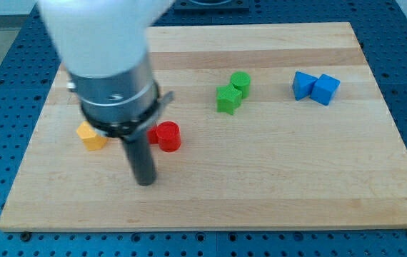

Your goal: Nudge the red star to the top left of the red circle

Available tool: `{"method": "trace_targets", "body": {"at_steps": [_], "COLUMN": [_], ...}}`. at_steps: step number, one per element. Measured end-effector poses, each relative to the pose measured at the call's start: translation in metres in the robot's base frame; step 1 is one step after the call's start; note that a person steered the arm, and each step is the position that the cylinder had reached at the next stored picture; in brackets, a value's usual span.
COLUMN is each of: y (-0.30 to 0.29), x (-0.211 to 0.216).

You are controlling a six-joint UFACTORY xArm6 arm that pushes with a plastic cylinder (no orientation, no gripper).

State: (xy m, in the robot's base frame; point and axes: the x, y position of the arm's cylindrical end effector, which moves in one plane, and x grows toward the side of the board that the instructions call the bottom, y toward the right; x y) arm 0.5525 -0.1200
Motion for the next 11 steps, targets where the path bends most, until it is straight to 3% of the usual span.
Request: {"method": "trace_targets", "body": {"at_steps": [8,10,11], "y": [-0.011,-0.027,-0.072], "x": [-0.076,-0.02,-0.015]}}
